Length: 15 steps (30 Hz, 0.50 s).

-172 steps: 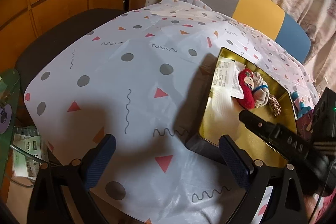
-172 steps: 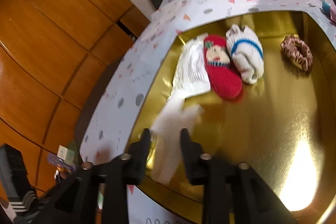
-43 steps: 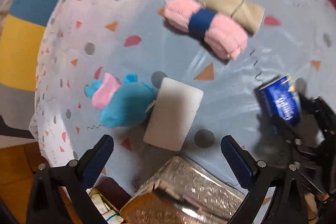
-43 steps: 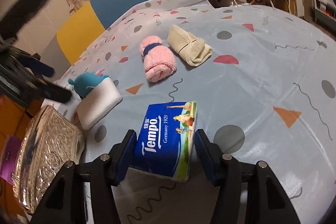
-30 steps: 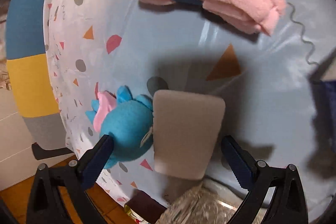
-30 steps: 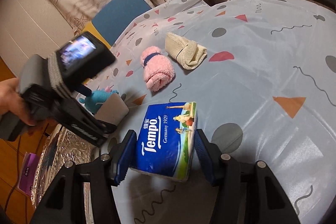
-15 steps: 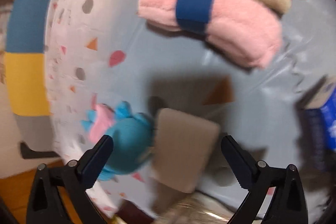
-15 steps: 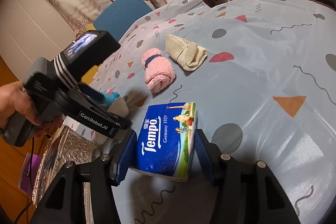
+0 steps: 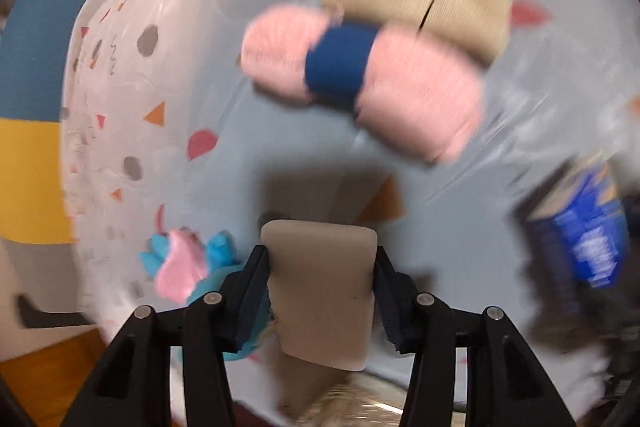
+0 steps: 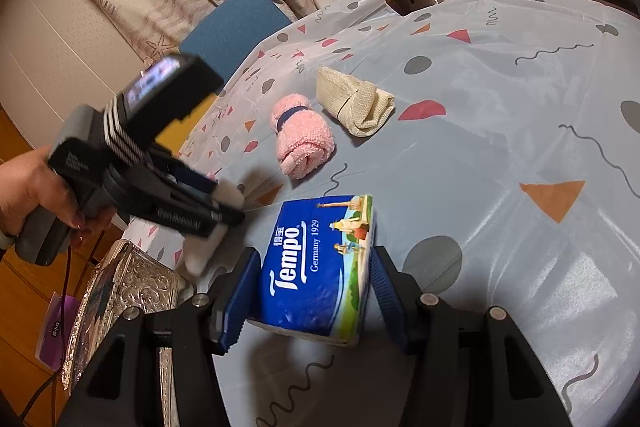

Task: Organize soft objects
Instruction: 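Grasp the white sponge with the left gripper and lift it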

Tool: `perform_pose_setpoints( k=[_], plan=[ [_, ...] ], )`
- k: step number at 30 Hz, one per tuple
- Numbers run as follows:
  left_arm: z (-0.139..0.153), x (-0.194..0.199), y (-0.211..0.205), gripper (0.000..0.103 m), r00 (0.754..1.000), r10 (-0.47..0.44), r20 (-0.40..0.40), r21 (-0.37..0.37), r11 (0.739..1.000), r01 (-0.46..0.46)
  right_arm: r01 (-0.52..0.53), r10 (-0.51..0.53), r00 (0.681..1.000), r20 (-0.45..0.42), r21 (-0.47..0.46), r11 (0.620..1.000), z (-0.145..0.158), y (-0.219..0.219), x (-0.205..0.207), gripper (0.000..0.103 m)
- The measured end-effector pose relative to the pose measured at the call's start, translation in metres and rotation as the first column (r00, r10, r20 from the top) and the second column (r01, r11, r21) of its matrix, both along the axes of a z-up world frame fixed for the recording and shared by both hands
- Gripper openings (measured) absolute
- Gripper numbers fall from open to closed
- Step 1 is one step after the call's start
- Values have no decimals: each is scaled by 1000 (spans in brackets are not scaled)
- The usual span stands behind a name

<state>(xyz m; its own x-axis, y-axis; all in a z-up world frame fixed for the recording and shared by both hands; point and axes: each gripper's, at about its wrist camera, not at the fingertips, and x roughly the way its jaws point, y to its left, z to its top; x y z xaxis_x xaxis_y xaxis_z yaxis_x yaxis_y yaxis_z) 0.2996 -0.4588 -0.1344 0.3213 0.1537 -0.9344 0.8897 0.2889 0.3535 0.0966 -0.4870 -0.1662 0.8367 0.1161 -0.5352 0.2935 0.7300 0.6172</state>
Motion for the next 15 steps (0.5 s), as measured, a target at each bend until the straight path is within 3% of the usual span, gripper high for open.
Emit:
perform_pose_setpoints(
  k=[3,7,11,15],
  plan=[
    [25,-5,-6,51,994,18,-111,-116,993,-31,0,0,1000,5,2,1000,0,0,-1,56],
    [40,-13,-11,52,978,53,-202,-191,977,-92,-1,1,1000,6,3,1000,-1,-1,-1,56],
    [60,-35,-13,52,979,33,-199,-249,965,-83,1,-1,1000,13,7,1000,-1,-2,-2,55],
    [99,-48,1,52,979,36,-198,-356,929,-106,1,-1,1000,10,1,1000,-1,-1,-1,55]
  ],
)
